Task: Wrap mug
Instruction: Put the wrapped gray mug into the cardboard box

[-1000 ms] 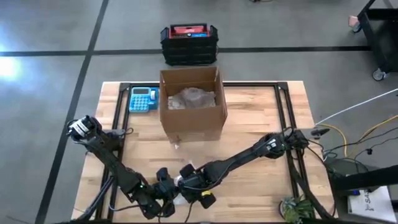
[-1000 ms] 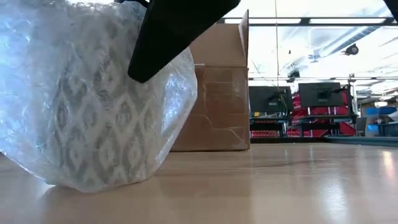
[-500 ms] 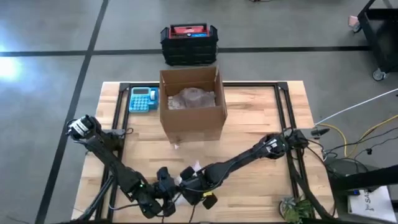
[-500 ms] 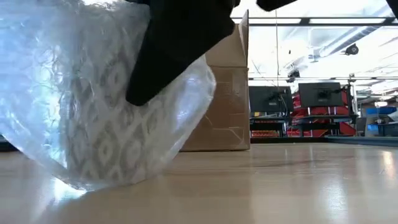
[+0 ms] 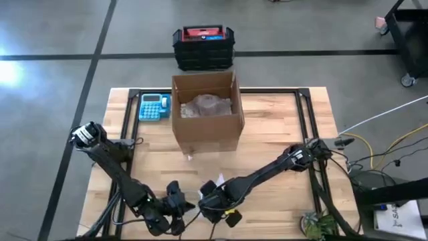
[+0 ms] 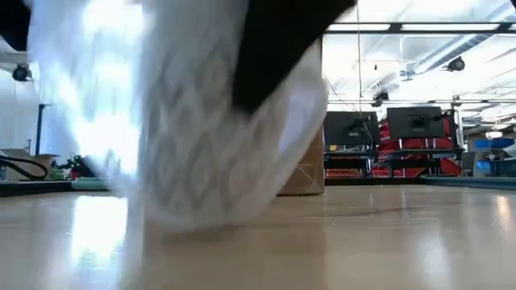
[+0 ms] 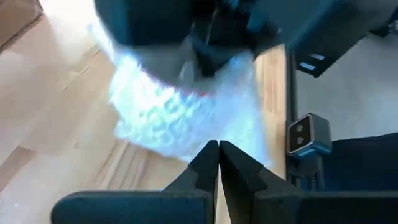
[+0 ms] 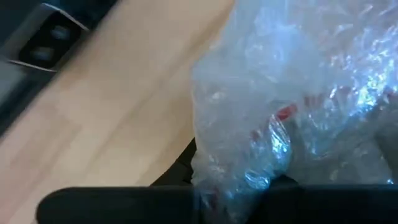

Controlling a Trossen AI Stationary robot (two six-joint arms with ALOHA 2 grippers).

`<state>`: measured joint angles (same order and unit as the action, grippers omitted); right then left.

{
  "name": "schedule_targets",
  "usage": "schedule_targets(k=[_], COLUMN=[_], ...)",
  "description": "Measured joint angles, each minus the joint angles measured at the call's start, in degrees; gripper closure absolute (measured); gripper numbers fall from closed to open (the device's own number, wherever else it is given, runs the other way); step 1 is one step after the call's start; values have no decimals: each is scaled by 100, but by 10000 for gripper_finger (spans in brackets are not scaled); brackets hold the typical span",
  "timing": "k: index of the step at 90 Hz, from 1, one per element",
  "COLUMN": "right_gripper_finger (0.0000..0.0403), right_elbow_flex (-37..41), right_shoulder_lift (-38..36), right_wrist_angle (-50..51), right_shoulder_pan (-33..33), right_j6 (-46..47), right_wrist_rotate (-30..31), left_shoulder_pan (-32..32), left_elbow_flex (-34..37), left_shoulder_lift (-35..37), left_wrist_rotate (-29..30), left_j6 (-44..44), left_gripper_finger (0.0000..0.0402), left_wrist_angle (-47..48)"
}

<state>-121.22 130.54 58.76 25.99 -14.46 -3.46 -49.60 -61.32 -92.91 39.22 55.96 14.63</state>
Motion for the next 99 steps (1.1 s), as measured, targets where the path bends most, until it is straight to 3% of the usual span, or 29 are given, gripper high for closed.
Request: schedule_targets(k=[32, 60, 80, 99], right_gripper_finger=[393, 393, 393, 393], right_elbow_flex=[-23, -34, -34, -43], right_shoulder_lift=[-1240, -2622, -3279, -3475], right_wrist_angle=[475, -115, -696, -1249], right_shoulder_pan=[199, 8, -608, -1704], right_j6=[141, -41, -361, -443], right_wrist_rotate=[-2, 501, 1571, 1566], left_shoulder_pan=[-99, -97, -93, -93], left_elbow_flex=[7, 7, 7, 7], left_shoulder_lift=[117, 106, 103, 102], left_wrist_rotate=[68, 189, 238, 243], left_j6=[0, 0, 0, 0], left_gripper_finger=[402, 402, 402, 402], left_wrist_angle=[130, 179, 173, 181])
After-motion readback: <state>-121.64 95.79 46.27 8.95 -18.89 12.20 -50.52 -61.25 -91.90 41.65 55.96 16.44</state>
